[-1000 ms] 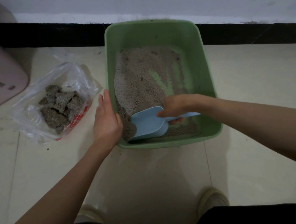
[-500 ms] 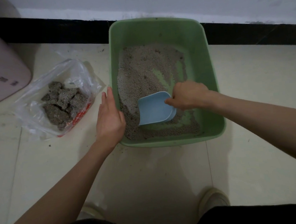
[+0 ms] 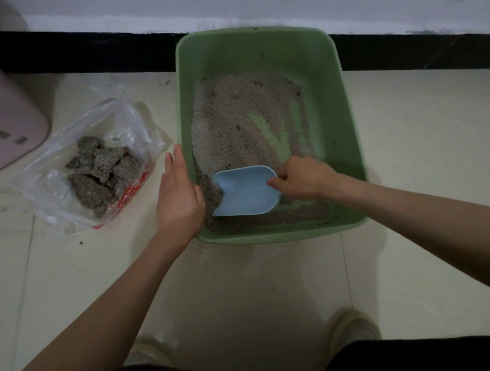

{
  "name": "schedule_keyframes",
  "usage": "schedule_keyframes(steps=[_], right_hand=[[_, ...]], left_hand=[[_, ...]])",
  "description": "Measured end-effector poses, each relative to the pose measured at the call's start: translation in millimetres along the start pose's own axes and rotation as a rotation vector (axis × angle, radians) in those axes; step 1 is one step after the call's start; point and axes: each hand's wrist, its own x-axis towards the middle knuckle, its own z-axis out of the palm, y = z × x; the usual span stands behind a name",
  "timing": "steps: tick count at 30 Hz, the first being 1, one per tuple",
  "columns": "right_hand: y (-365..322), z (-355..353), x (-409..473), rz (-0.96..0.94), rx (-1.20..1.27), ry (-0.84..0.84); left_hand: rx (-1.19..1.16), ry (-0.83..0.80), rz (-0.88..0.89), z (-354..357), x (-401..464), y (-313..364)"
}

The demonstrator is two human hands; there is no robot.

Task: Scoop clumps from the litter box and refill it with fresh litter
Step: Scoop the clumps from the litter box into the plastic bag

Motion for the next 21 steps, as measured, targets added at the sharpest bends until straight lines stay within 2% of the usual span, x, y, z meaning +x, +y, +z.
schedule_keyframes(steps=[4,12,16,21], right_hand=[[5.9,12.3,-0.4,-0.008,0.155,-0.092],[18.5,15.3,6.7,0.02,0.294,-0.122],[18.5,15.6,7.0,0.023,0.306,-0.129],[12.9,7.4,14.8,0.012,0.175,-0.102]], left_hand=[[-0.002,0.001,0.0,-0.6,-0.1,0.7],[-0.02,-0.002,0.001,0.4,-0.1,-0.5],[-0.02,-0.005,0.001,0.9,-1.1,-0.8],[-0.02,-0.002,0.009,-0.3,-1.2,0.0]])
